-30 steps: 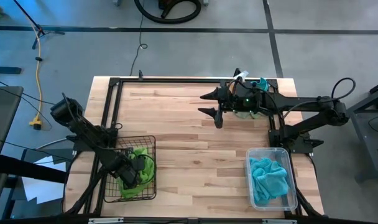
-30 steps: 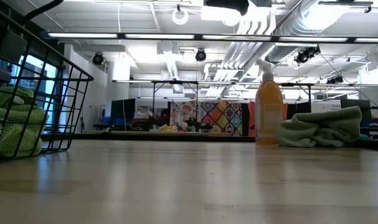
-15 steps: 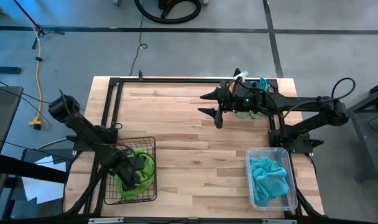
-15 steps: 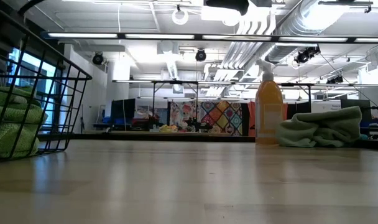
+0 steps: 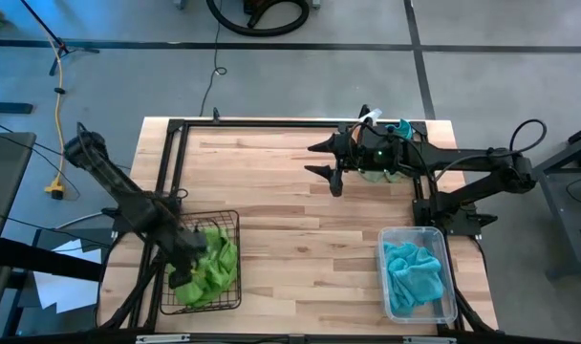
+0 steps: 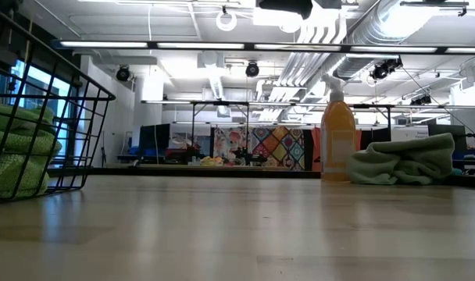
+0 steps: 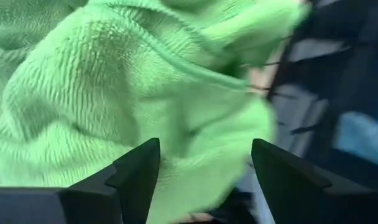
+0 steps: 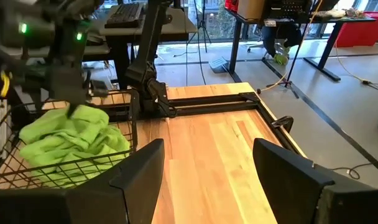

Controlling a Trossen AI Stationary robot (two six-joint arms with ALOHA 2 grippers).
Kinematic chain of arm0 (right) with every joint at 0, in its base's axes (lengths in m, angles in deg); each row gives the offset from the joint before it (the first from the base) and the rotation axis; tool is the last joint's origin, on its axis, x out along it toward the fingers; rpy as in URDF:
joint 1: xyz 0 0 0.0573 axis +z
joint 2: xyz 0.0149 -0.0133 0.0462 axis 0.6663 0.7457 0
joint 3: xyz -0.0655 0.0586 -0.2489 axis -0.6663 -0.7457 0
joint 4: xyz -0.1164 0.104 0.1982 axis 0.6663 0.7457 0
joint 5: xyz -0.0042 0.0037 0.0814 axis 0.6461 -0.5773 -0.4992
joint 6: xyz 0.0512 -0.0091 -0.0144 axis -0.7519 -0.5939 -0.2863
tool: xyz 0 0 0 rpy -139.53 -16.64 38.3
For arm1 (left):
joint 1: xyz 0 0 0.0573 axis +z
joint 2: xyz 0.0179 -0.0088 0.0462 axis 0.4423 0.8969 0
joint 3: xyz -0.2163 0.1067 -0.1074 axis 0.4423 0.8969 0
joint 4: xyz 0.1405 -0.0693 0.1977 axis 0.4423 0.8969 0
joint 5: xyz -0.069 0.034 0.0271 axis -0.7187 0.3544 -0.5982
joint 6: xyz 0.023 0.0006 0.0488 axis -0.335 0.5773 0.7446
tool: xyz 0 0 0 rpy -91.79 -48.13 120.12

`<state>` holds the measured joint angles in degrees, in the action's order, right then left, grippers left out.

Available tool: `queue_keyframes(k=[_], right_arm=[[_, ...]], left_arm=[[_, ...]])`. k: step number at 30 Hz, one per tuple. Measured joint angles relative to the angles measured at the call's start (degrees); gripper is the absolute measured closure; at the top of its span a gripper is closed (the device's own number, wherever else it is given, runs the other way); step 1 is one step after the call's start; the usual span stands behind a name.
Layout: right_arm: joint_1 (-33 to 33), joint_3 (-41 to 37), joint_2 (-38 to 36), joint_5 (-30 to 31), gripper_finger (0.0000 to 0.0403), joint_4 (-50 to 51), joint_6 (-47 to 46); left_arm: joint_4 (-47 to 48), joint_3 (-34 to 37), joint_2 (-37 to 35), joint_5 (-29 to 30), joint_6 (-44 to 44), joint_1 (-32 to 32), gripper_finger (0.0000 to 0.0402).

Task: Sort microfiber towel by color & place in baskets
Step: Put the green microfiber cloth into the black wire basket

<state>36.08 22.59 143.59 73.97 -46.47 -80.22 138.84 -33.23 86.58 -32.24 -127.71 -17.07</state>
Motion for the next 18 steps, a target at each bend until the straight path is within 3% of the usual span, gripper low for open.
queue_keyframes(k=[4,7,12,18], right_arm=[[-1.1,0.0,0.0,-0.1,0.0158,0.0,-0.3],[-1.5,0.0,0.0,-0.4,0.0158,0.0,-0.3],[-1.5,0.0,0.0,-1.3,0.0158,0.0,-0.5],[-1.4,0.0,0.0,-3.4,0.0158,0.0,-1.7]], left_arm=[[0.0,0.0,-8.5,1.0,-4.8,1.4,0.0158],[-0.8,-0.1,-13.9,5.8,-6.5,2.6,0.0158],[-10.2,-0.1,-19.6,23.5,-1.1,6.6,0.0158],[-25.6,-0.2,-19.4,40.5,17.7,17.7,0.0158]])
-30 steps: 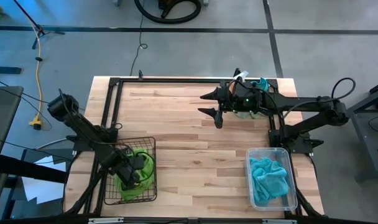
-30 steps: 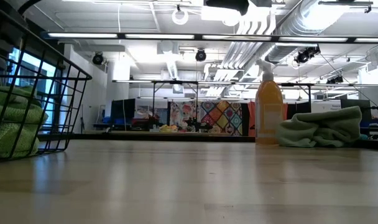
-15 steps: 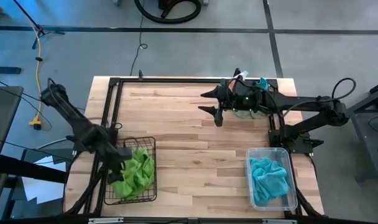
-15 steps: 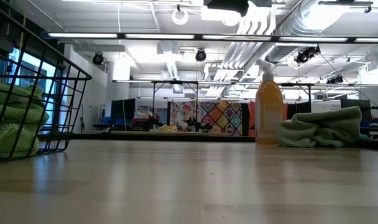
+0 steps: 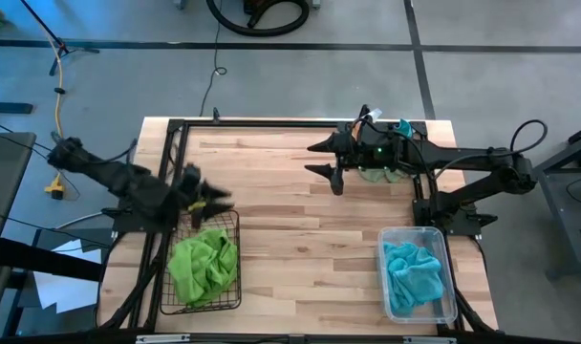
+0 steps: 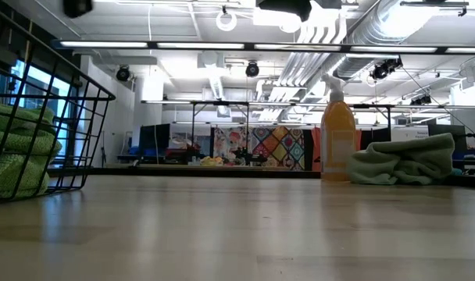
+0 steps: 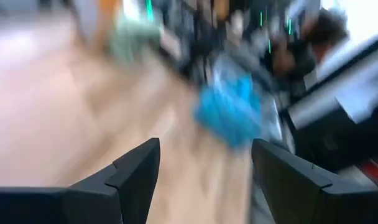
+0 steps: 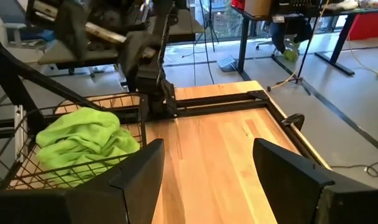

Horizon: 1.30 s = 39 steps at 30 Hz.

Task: Sort microfiber towel by color & place in baskets
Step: Put the green microfiber cloth into the black wire basket

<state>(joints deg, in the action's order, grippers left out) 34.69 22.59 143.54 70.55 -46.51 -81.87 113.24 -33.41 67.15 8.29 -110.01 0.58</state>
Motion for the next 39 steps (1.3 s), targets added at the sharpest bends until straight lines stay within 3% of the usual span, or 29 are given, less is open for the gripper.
queue_keyframes(k=[6,14,20,27,32,39], right_arm=[[0.0,1.5,-0.3,-0.1,0.0158,0.5,-2.1],[0.0,5.0,-2.4,-0.6,0.0158,2.4,-4.3],[0.0,5.4,-3.9,-1.5,0.0158,6.9,-5.4],[0.0,5.4,-4.1,-2.0,0.0158,11.8,-8.2],[0.0,5.4,-5.3,-2.0,0.0158,22.9,-9.8],[0.0,1.8,-10.8,6.6,0.0158,39.7,-12.6]], left_arm=[[-17.9,0.0,3.5,-0.7,23.6,13.8,0.0158],[-33.0,0.0,8.5,-11.5,38.8,27.9,0.0158],[-39.0,0.0,12.5,-15.8,40.3,30.7,0.0158],[-40.6,0.0,13.5,-16.0,39.3,30.7,0.0158],[-44.9,0.0,13.4,-15.3,39.3,30.7,0.0158],[-45.6,0.0,13.4,-10.3,40.7,31.0,0.0158]])
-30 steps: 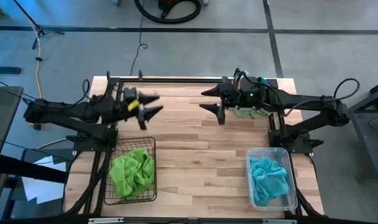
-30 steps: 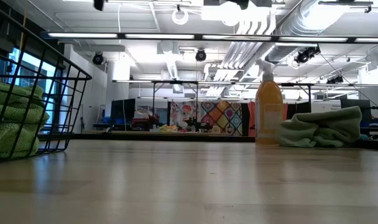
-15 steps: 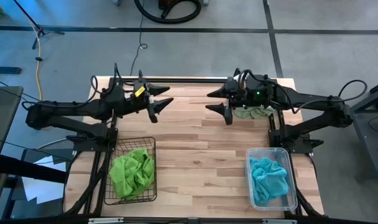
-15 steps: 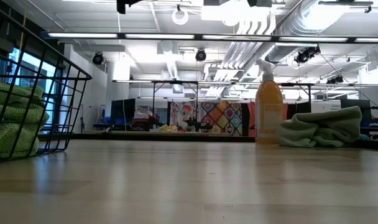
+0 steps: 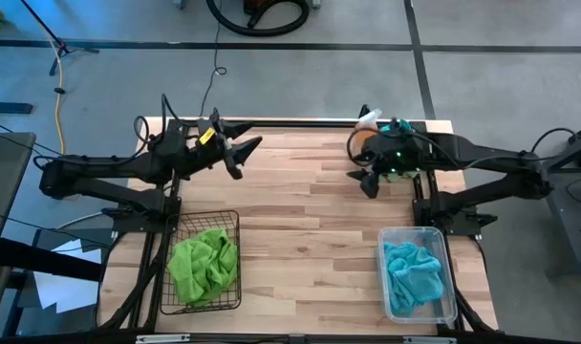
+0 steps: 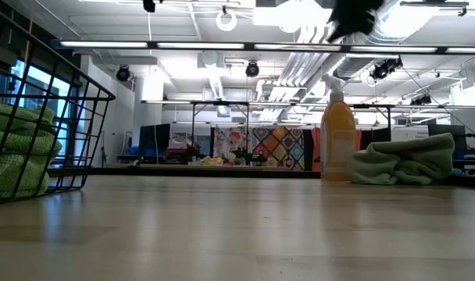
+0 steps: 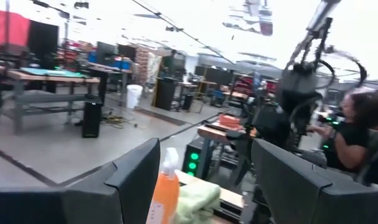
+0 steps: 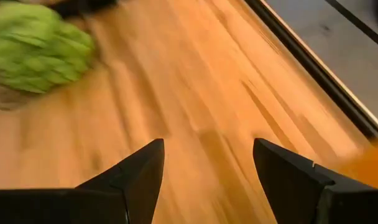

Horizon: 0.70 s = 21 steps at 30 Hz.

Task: Sort microfiber towel by color & place in baskets
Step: Put the green microfiber cloth into the black wire basket

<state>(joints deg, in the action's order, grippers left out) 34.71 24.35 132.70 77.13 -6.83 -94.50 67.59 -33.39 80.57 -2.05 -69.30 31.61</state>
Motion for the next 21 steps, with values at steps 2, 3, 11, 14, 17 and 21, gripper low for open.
queue_keyframes(k=[2,3,11,14,17,21], right_arm=[[0.0,-3.5,-2.4,3.0,0.0158,1.8,-2.5],[-0.1,-5.5,-3.7,4.7,0.0158,2.6,-3.9],[-5.3,-15.1,-5.9,12.6,0.0158,10.3,-17.2],[-9.1,-14.7,-3.0,11.9,0.0158,17.5,-19.4],[-12.8,-13.4,0.2,11.9,0.0158,21.4,-17.1],[-17.8,-13.3,4.5,11.1,0.0158,22.0,-9.2]], left_arm=[[0.0,0.0,0.0,1.2,0.0,0.0,0.0158],[0.0,0.0,0.0,1.8,-0.3,0.0,0.0158],[0.0,0.0,0.0,2.7,-2.9,0.0,0.0158],[0.0,0.0,0.0,3.0,-2.3,0.3,0.0158],[0.0,0.0,0.0,2.6,1.2,0.7,0.0158],[0.0,0.0,0.0,1.2,6.6,1.5,0.0158]])
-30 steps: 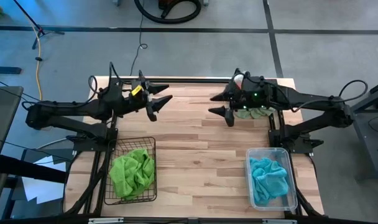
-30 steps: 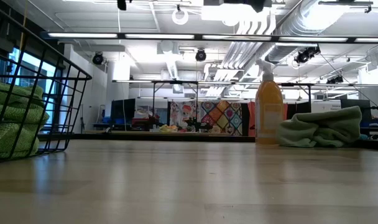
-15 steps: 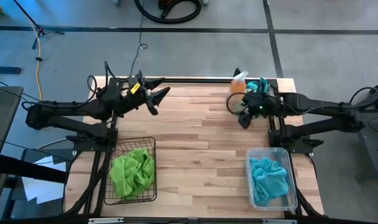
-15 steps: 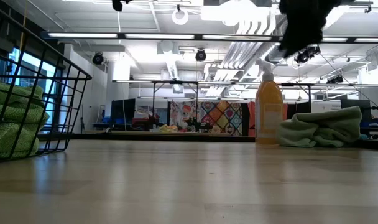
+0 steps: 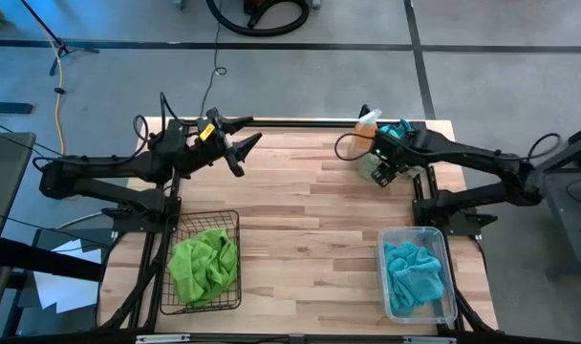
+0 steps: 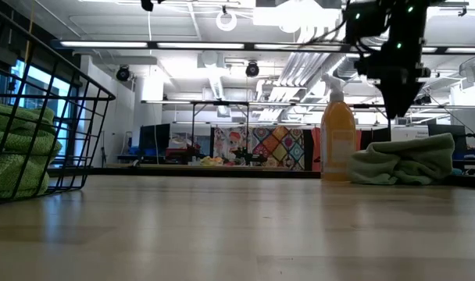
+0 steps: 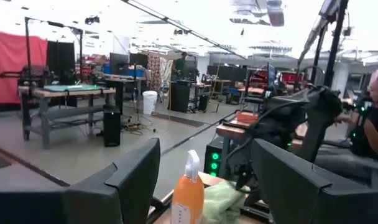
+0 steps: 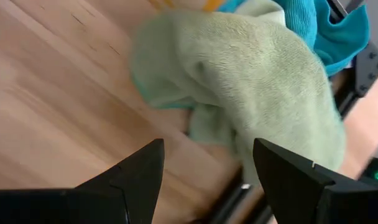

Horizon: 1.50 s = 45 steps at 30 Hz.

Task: Sort microfiber towel by color & place in baskets
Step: Put the green microfiber cloth into the black wire basket

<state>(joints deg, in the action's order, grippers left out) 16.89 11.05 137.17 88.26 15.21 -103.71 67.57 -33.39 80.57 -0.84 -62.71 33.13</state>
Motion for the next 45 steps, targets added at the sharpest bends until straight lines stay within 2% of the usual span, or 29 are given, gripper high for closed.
queue_keyframes(k=[10,13,21,26,30,38,40,42,45], right_arm=[[-5.1,0.0,9.9,4.5,0.0158,-0.7,17.3],[-6.1,0.0,12.4,6.5,0.0158,-1.9,19.9],[-7.9,0.0,17.0,7.6,0.0158,-7.0,26.5],[-8.1,-0.1,18.4,7.5,0.0158,-9.5,28.8],[-8.8,-3.4,18.9,7.7,0.0158,-12.1,28.9],[-8.8,-10.3,18.8,12.5,0.0162,-15.1,26.7],[-8.8,-11.1,18.8,12.8,0.0178,-15.5,26.6],[-8.8,-11.6,18.8,13.7,0.0215,-15.7,26.2],[-8.8,-11.6,18.4,13.7,0.0308,-15.6,26.3]], left_arm=[[0.3,0.0,-0.7,-5.5,2.7,0.7,0.0158],[0.5,0.0,-0.6,-5.5,3.0,0.7,0.0158],[0.6,0.0,-1.5,-5.8,2.5,0.5,0.0158],[0.5,0.0,-2.5,-5.8,1.5,0.5,0.0158],[0.5,0.0,-3.2,-5.8,1.1,0.5,0.0158],[0.5,0.0,-3.8,-5.3,0.9,0.5,0.0158],[0.5,0.0,-3.8,-5.3,0.9,0.5,0.0158],[0.5,0.0,-3.8,-5.3,0.3,0.5,0.0158],[0.5,0.0,-3.8,-5.2,-1.0,0.5,0.0158]])
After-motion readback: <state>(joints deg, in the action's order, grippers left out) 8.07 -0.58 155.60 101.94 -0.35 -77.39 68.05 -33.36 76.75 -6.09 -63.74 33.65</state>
